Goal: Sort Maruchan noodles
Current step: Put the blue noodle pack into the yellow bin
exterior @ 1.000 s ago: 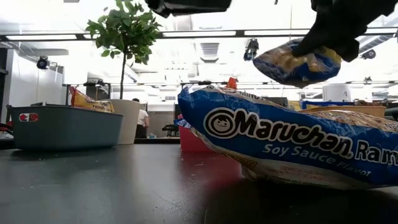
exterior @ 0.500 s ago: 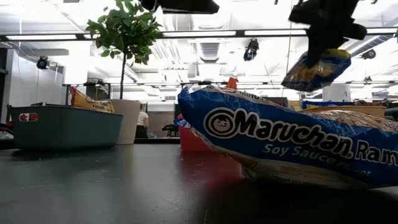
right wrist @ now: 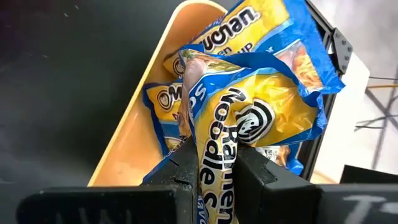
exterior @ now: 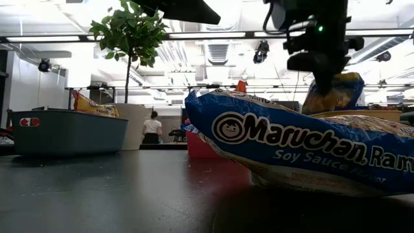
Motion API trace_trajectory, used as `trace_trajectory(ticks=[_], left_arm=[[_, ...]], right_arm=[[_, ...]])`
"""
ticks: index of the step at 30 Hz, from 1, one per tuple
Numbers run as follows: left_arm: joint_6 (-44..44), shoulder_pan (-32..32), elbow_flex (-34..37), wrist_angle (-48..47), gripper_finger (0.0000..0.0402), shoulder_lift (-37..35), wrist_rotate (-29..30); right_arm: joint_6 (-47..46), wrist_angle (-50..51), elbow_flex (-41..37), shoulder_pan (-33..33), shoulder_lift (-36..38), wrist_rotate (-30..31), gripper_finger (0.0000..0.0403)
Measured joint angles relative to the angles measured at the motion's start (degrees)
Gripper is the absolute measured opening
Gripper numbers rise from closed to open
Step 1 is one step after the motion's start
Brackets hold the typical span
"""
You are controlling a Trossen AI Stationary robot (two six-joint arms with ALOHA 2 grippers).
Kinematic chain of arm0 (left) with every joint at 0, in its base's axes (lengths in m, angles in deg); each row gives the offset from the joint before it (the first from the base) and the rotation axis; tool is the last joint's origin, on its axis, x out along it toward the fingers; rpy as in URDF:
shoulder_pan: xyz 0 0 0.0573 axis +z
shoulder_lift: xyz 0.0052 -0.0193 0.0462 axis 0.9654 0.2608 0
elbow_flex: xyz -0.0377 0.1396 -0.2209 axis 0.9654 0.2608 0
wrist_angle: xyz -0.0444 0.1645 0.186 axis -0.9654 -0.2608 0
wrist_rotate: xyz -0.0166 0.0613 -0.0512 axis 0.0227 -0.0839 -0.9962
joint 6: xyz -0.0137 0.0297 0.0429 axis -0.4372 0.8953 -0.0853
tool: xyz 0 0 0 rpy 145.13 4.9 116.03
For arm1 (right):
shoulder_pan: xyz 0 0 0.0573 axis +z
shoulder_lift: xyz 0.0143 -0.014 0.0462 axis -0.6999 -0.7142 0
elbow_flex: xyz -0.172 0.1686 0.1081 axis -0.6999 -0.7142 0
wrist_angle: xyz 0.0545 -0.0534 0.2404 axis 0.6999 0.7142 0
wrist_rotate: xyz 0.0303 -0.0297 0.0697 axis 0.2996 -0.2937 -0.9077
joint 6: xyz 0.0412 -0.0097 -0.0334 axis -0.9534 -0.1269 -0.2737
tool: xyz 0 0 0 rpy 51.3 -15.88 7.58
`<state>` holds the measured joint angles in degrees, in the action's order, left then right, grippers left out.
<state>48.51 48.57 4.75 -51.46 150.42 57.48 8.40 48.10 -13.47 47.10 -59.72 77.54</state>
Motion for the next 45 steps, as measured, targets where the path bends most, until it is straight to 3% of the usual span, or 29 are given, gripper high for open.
trace_trajectory(ticks=[15, 34, 45], left_arm=[[-0.7, 0.0, 0.0, 0.0, 0.0095, 0.0, 0.0], [-1.3, 0.0, 0.0, 0.0, 0.0095, 0.0, 0.0], [-1.4, 0.0, 0.0, 0.0, 0.0095, 0.0, -0.1]], right_arm=[[1.5, -0.3, 0.0, 0.0, -9.6, 0.0, 0.0073], [4.3, -4.9, 0.7, 0.0, -9.3, -1.3, 0.0061], [5.9, -5.9, 0.7, 0.1, -9.2, -1.2, 0.0158]])
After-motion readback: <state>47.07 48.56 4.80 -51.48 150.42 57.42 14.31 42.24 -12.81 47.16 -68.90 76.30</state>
